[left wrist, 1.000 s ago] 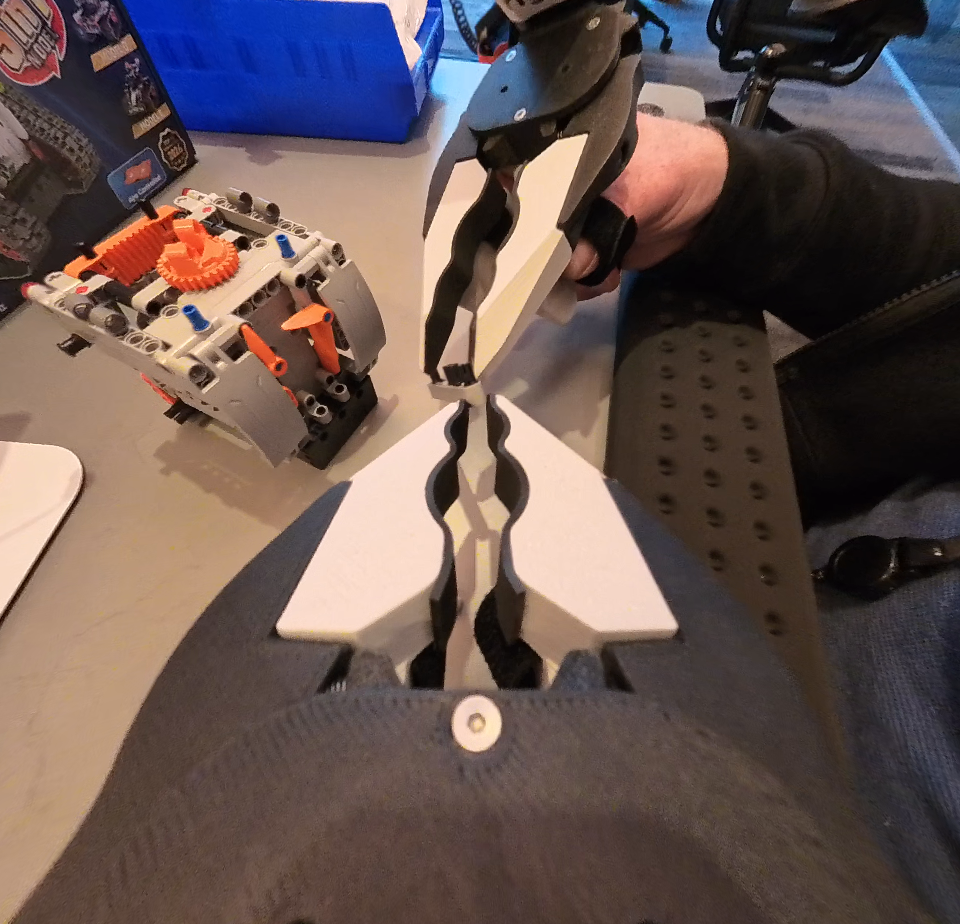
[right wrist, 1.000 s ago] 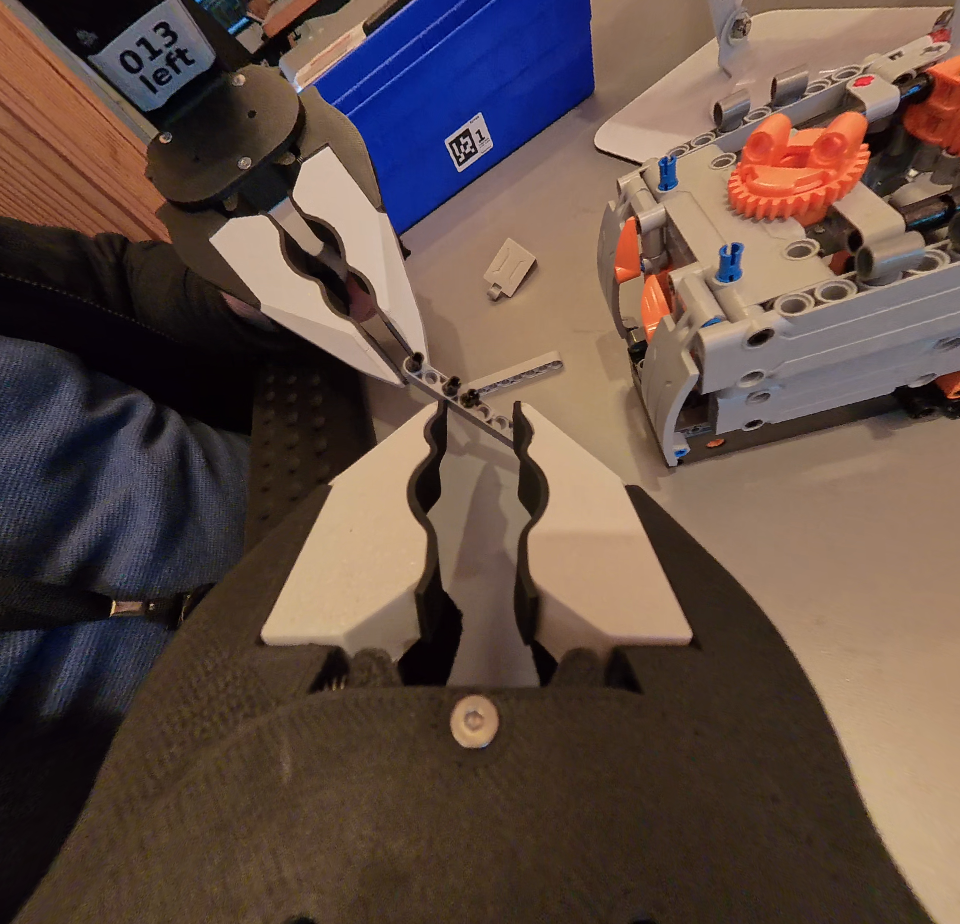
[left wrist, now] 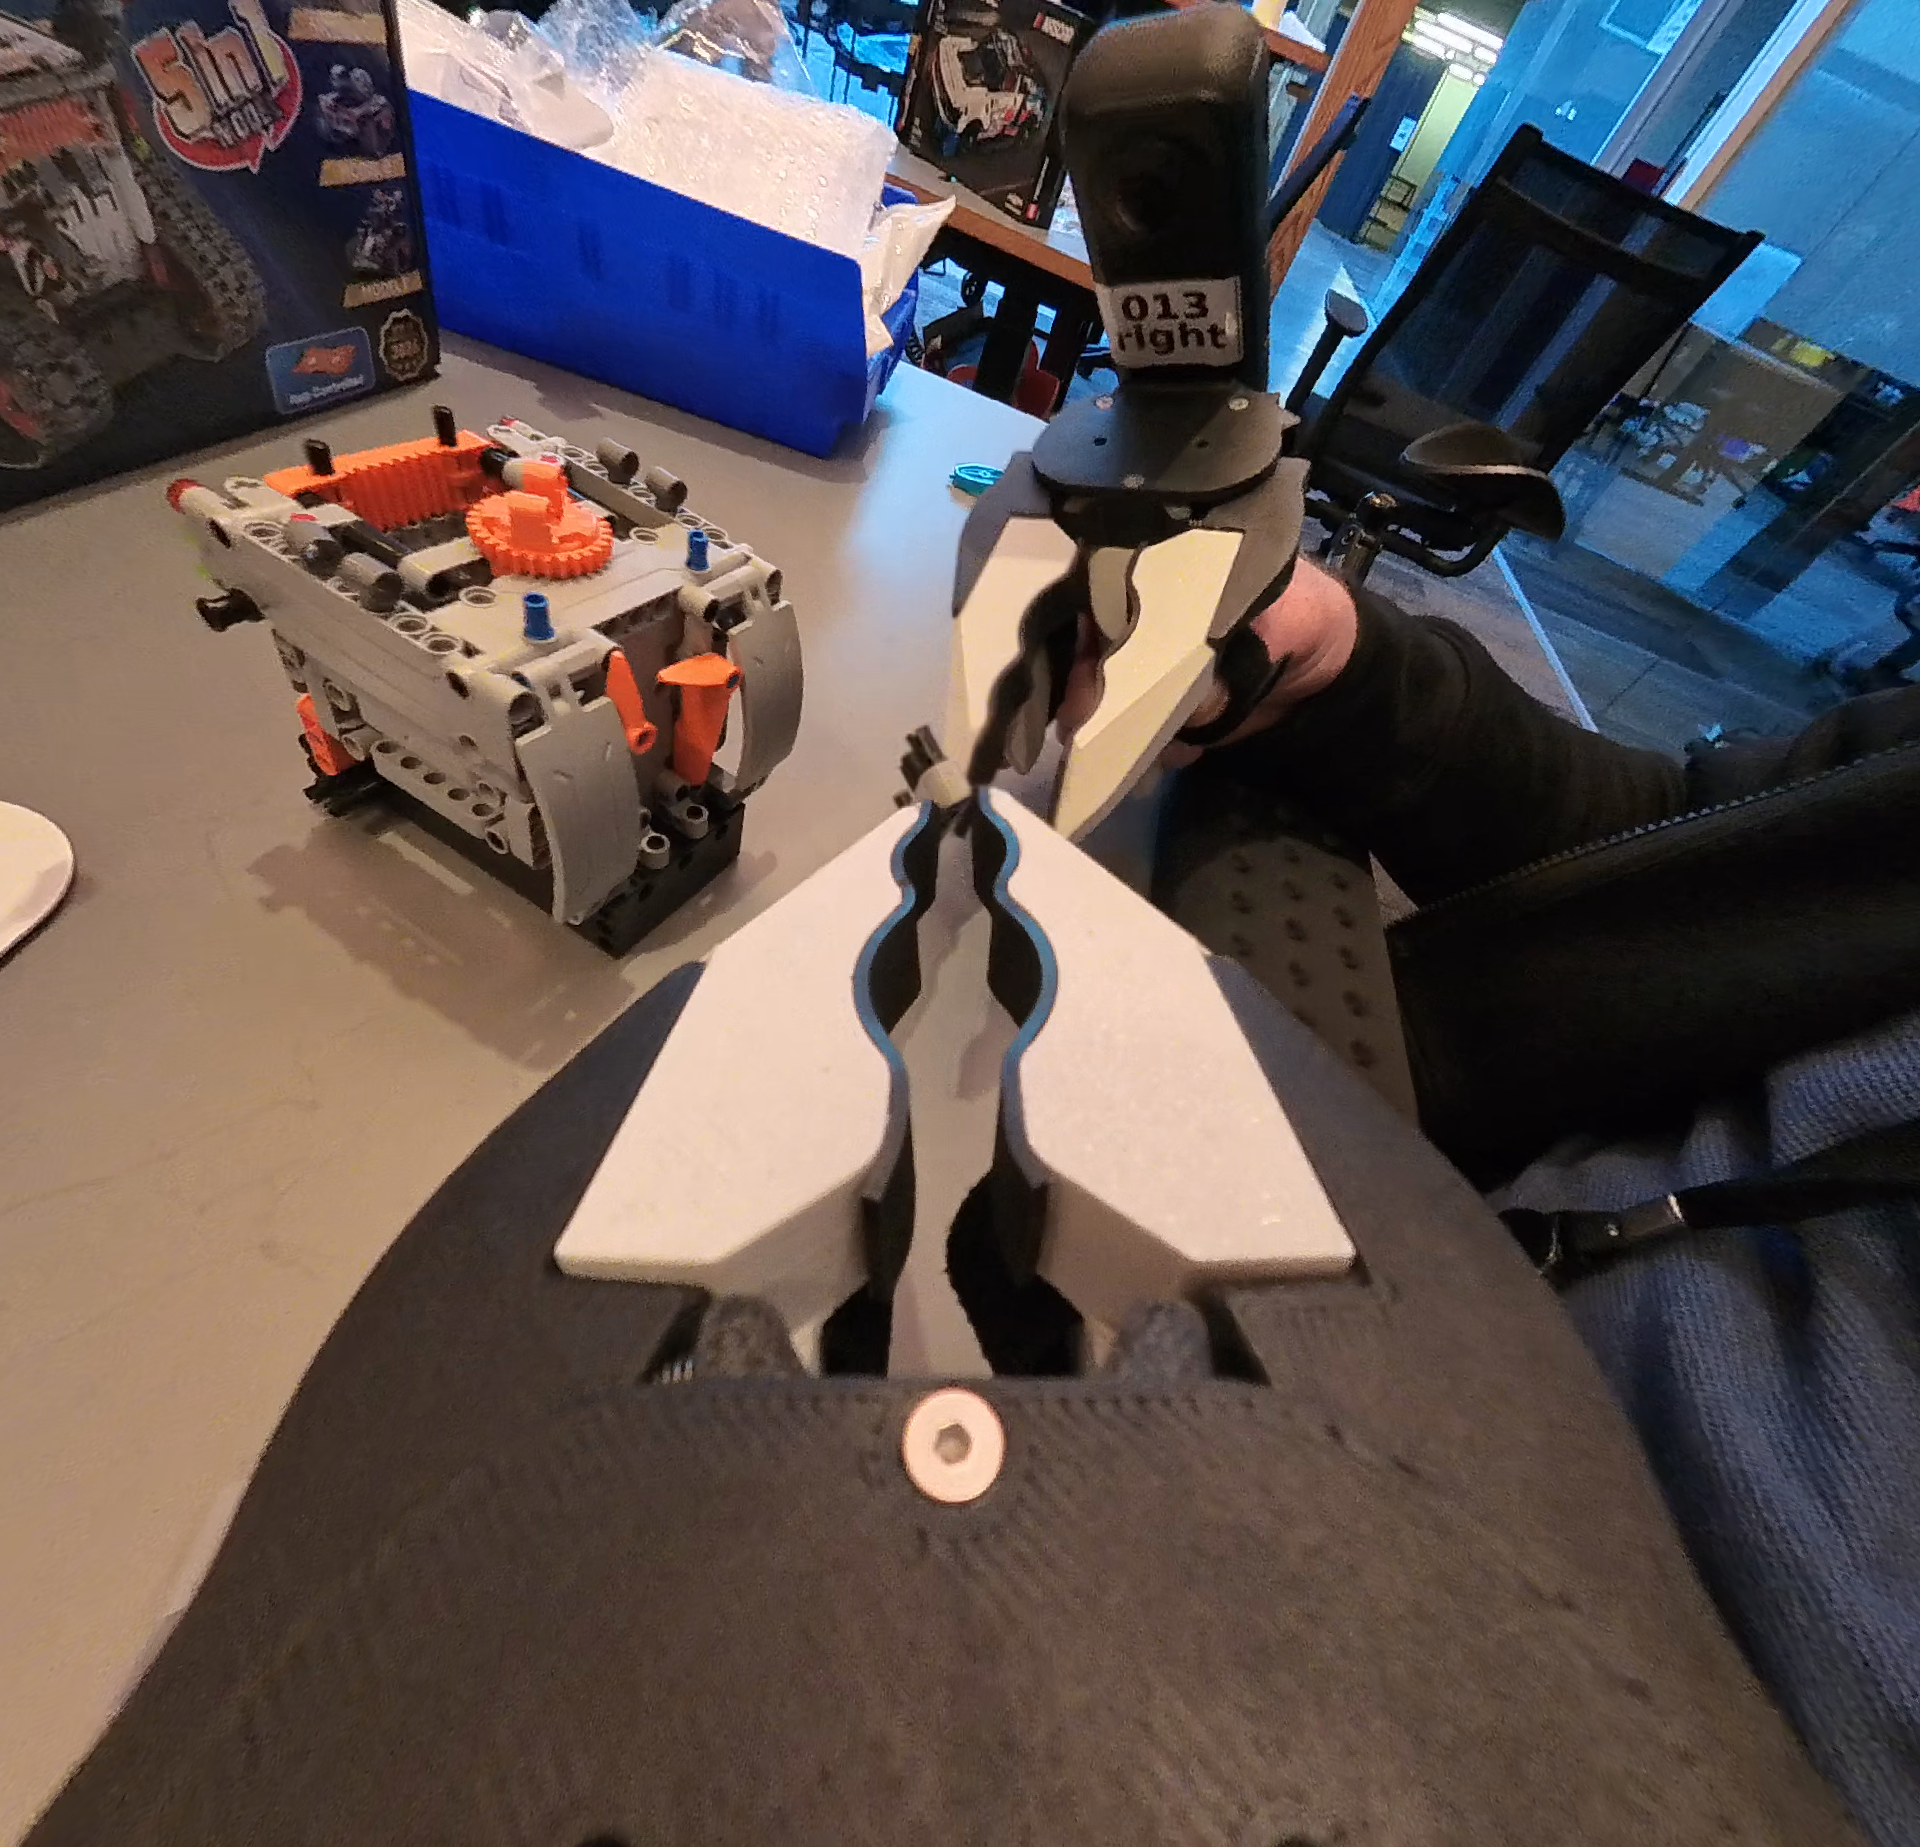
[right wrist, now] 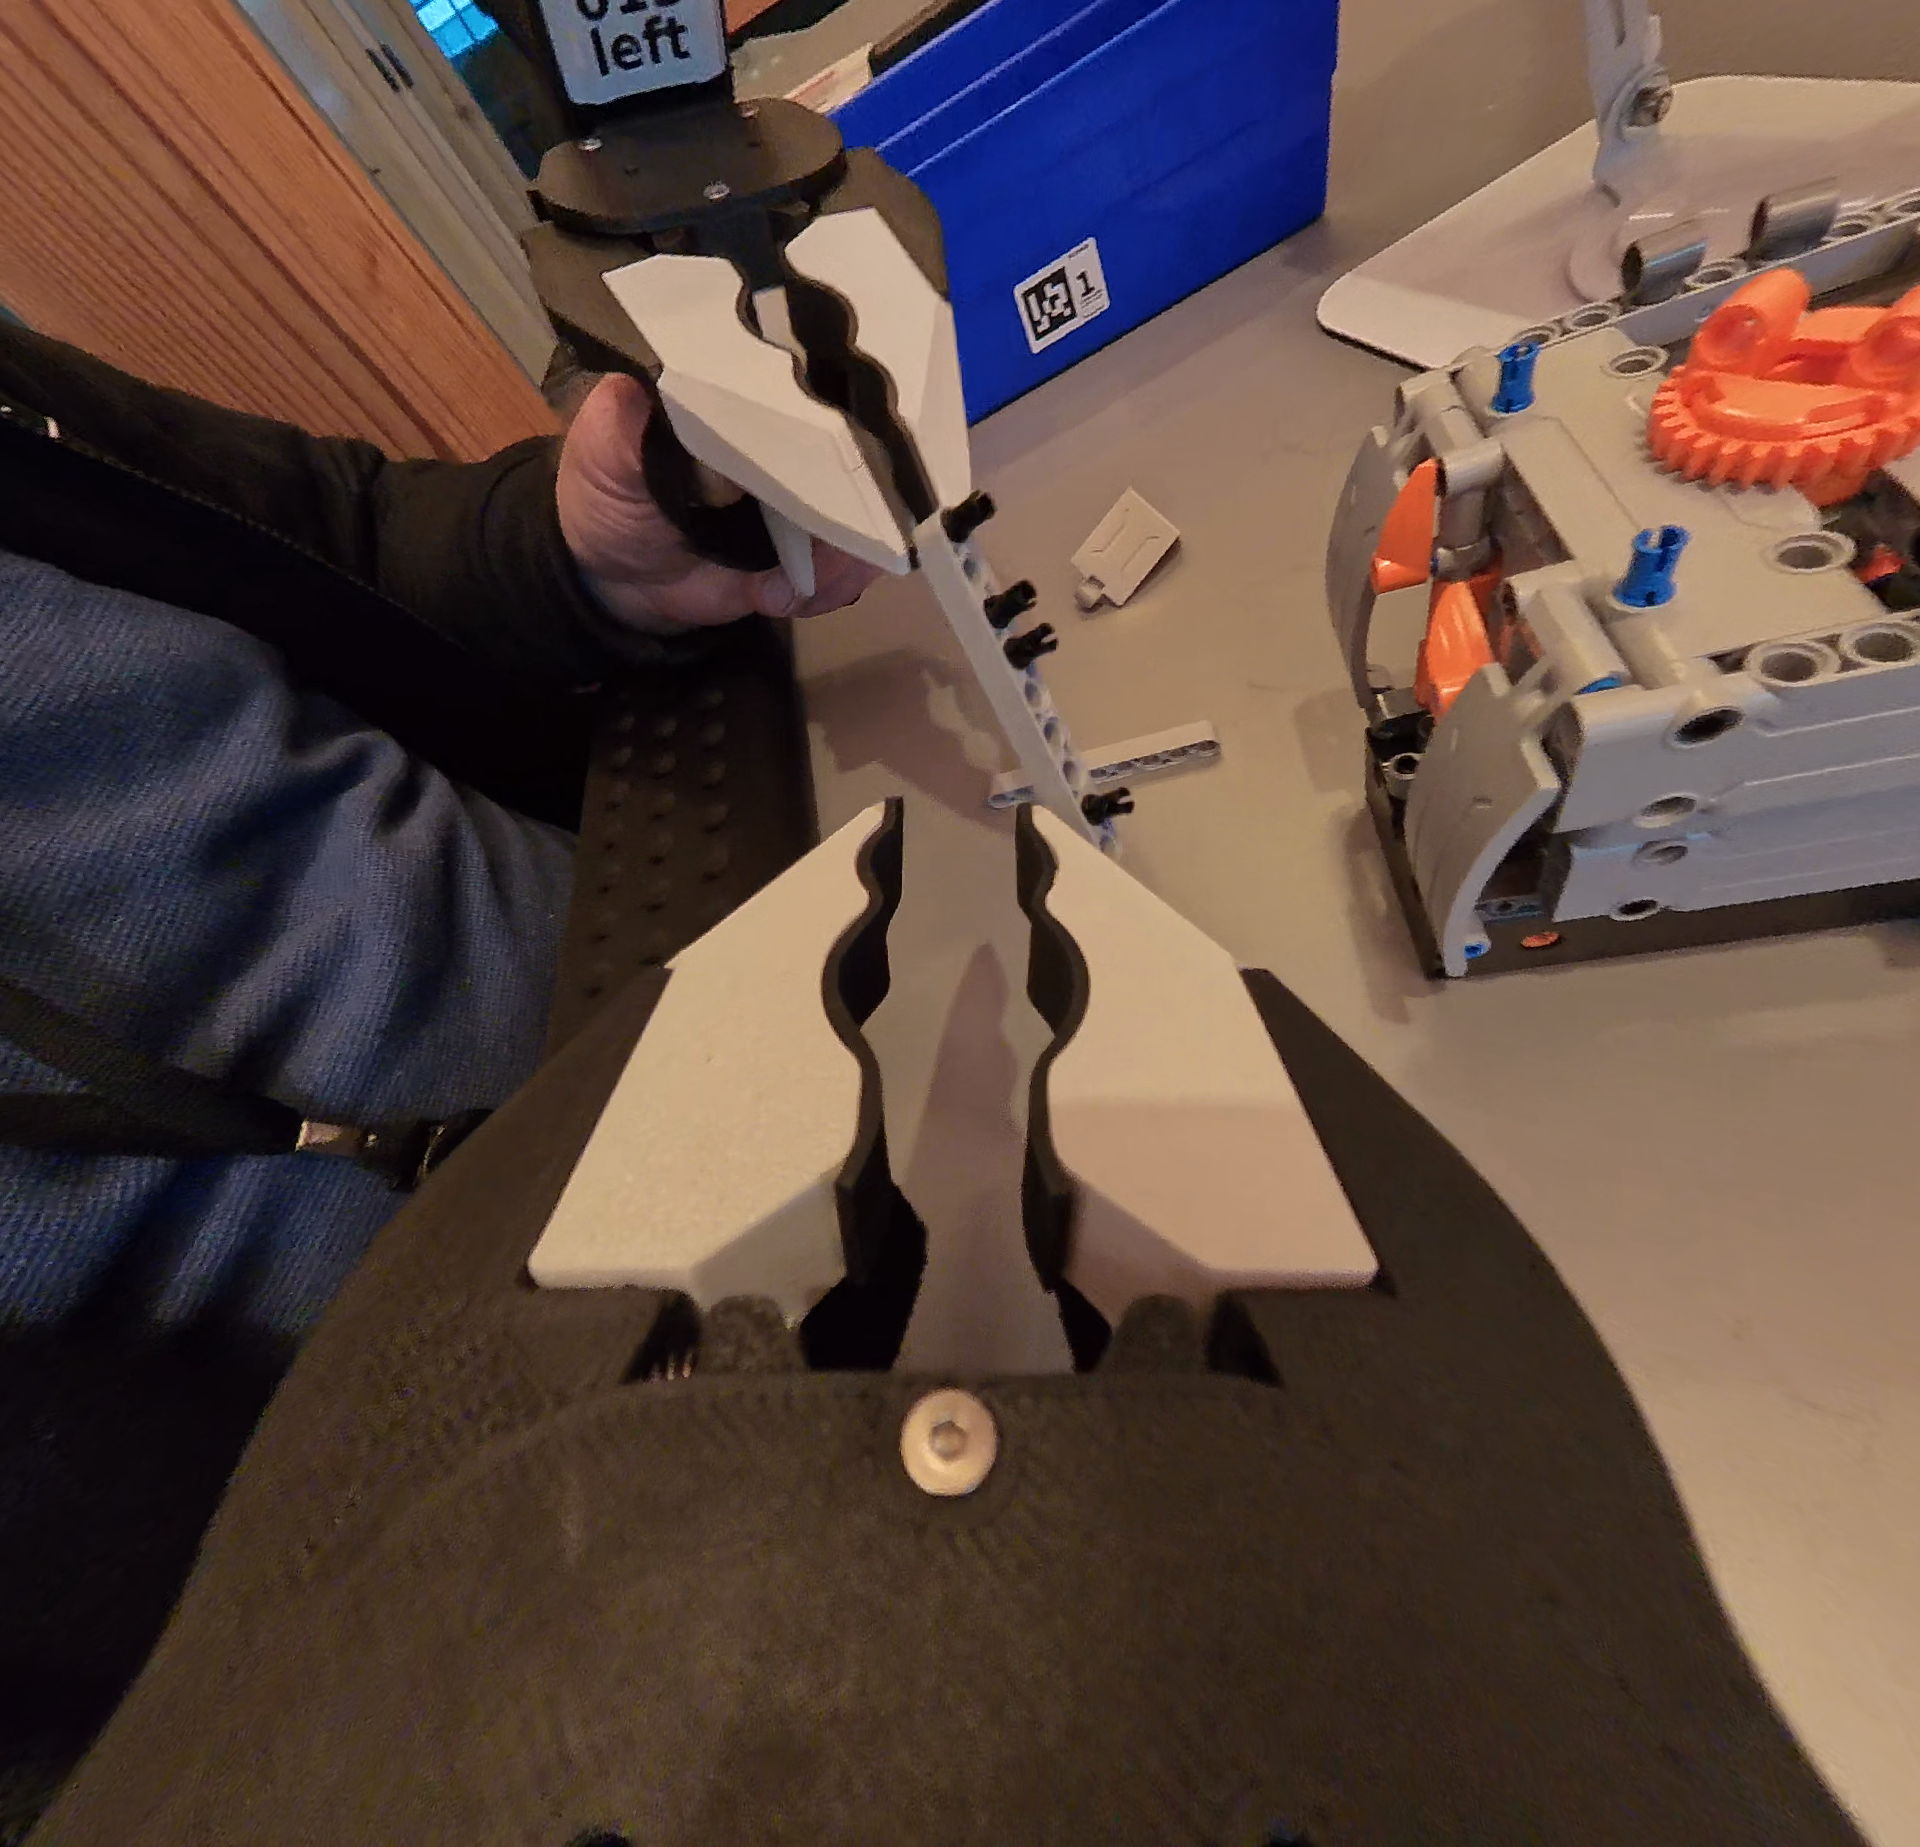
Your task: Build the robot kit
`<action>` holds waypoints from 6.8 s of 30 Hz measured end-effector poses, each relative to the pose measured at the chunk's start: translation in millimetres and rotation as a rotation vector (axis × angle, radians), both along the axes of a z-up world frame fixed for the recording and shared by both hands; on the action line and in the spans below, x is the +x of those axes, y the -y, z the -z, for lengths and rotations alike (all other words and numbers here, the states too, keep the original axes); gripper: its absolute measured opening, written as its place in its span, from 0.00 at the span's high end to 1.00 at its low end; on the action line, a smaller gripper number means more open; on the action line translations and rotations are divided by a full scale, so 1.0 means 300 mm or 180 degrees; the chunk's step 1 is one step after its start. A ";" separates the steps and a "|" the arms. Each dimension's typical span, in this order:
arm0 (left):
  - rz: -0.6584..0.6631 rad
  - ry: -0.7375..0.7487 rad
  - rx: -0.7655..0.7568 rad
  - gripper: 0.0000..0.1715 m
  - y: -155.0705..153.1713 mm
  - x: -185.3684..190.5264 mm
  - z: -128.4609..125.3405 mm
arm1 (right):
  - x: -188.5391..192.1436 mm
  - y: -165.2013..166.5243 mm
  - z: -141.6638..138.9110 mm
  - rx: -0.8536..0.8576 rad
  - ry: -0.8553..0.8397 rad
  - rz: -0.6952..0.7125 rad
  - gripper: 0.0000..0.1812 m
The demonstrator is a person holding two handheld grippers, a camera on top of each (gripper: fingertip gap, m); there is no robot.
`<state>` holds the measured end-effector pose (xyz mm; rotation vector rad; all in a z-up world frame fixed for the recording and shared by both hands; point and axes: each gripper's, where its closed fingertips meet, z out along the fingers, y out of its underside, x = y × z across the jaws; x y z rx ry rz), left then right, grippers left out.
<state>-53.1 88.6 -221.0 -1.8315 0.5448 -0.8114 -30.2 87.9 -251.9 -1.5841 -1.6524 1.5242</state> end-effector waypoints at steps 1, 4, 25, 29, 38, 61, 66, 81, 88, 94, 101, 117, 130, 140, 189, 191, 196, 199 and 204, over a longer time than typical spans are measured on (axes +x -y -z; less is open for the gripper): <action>-0.0013 0.0026 0.0010 0.98 -0.001 -0.004 -0.005 | 0.001 0.006 0.003 -0.0016 0.0014 -0.0029 0.90; -0.0024 0.0122 0.0005 0.98 0.000 -0.011 -0.014 | -0.002 0.010 0.017 -0.0010 0.0086 -0.0046 0.89; -0.0057 0.0498 0.0131 0.98 0.005 -0.018 -0.074 | -0.052 -0.003 0.032 -0.0170 0.0156 0.0238 0.82; -0.0056 0.0565 0.0120 0.98 0.006 -0.016 -0.078 | -0.057 -0.011 0.019 -0.0133 0.0088 0.0303 0.81; -0.0089 0.0783 0.0168 0.99 0.007 -0.028 -0.109 | -0.057 -0.002 0.040 -0.0202 0.0192 0.0265 0.81; -0.0281 0.0148 -0.0155 1.00 -0.002 -0.075 0.002 | -0.011 -0.079 0.071 -0.0029 0.0342 0.0524 0.83; -0.0070 -0.0424 -0.0462 0.98 0.034 -0.050 0.099 | -0.014 -0.055 0.107 0.0198 0.0498 0.0394 0.84; 0.0160 -0.1970 -0.1133 0.98 0.120 0.018 0.348 | -0.023 0.010 0.158 0.0511 0.0680 0.0076 0.86; 0.0117 -0.1887 -0.0997 1.00 0.099 0.012 0.334 | -0.023 0.013 0.137 0.0475 0.0578 0.0070 0.86; 0.0143 -0.1369 -0.0720 1.00 0.074 0.025 0.237 | -0.020 0.005 0.088 0.0283 0.0358 0.0119 0.85; 0.0154 -0.0652 -0.0578 1.00 0.053 0.022 0.137 | -0.020 0.009 0.070 0.0144 0.0286 0.0099 0.84; 0.0139 -0.1718 -0.1014 0.87 0.099 0.033 0.311 | -0.017 -0.003 0.080 0.0198 0.0329 0.0147 0.84; 0.0065 -0.1945 -0.1030 0.95 0.100 0.007 0.356 | -0.010 -0.013 0.069 0.0233 0.0274 0.0196 0.84; 0.0094 -0.0917 -0.0648 0.95 0.061 0.032 0.198 | -0.012 0.027 0.049 0.0027 0.0204 0.0023 0.84; -0.0073 0.0737 0.0318 1.00 0.042 -0.034 -0.123 | -0.093 0.059 -0.112 0.0116 -0.0198 0.0396 0.93; -0.0116 0.0705 0.0299 0.98 0.036 -0.035 -0.118 | -0.083 0.041 -0.097 0.0370 -0.0060 0.0501 0.93; -0.0123 0.0432 0.0189 0.85 0.024 0.001 -0.079 | -0.086 0.009 -0.057 0.1031 0.0262 0.0769 0.93; -0.0217 0.0247 0.0160 0.84 0.011 0.006 -0.060 | -0.096 -0.002 -0.034 0.1536 0.0423 0.0893 0.93; -0.0299 0.0276 0.0082 0.94 0.003 -0.013 -0.047 | -0.111 -0.005 -0.026 0.1960 0.0479 0.1019 0.93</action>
